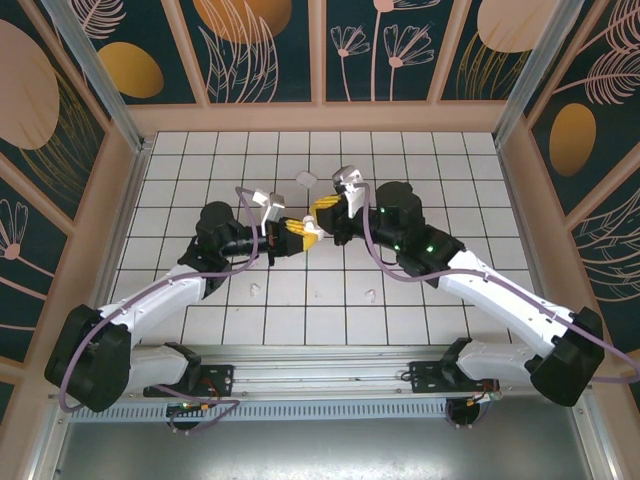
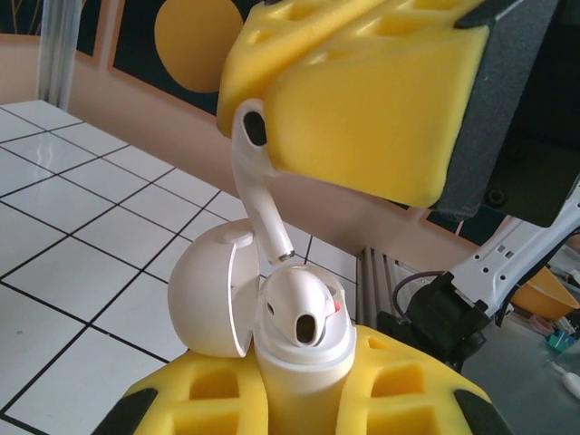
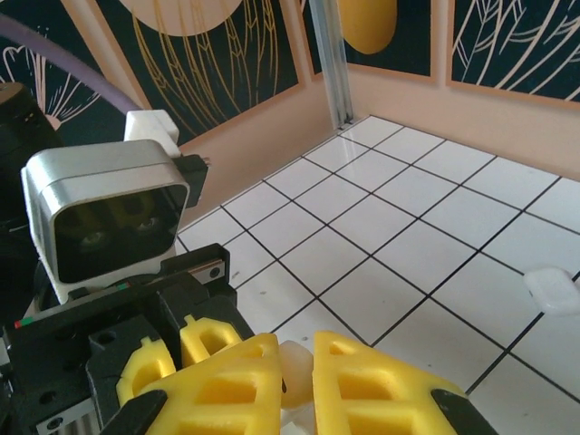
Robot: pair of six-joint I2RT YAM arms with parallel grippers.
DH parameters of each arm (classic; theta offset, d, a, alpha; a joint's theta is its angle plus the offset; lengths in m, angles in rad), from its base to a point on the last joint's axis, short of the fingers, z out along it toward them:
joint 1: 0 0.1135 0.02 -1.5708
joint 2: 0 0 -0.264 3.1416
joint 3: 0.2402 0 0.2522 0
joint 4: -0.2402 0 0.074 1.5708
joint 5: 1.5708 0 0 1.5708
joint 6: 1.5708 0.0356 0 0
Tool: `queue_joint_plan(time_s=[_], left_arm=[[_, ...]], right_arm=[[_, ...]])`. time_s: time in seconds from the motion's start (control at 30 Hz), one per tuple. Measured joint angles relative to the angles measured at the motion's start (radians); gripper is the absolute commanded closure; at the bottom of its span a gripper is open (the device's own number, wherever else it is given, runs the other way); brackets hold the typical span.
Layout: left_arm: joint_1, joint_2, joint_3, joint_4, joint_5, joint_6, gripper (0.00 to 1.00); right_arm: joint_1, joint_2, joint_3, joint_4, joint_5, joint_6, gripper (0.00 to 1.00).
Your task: Insert the wireless bluetooth earbuds into the charging case
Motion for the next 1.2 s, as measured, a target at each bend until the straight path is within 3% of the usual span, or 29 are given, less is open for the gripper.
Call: queue_joint_plan(time_s=[1.2], left_arm=[[0.0,0.01,0.032,-0.004,0.023,-0.048,1.0]], right_arm=[[-0.005,-0.081,-0.063,0.004,-0.01,-0.085,0.88]])
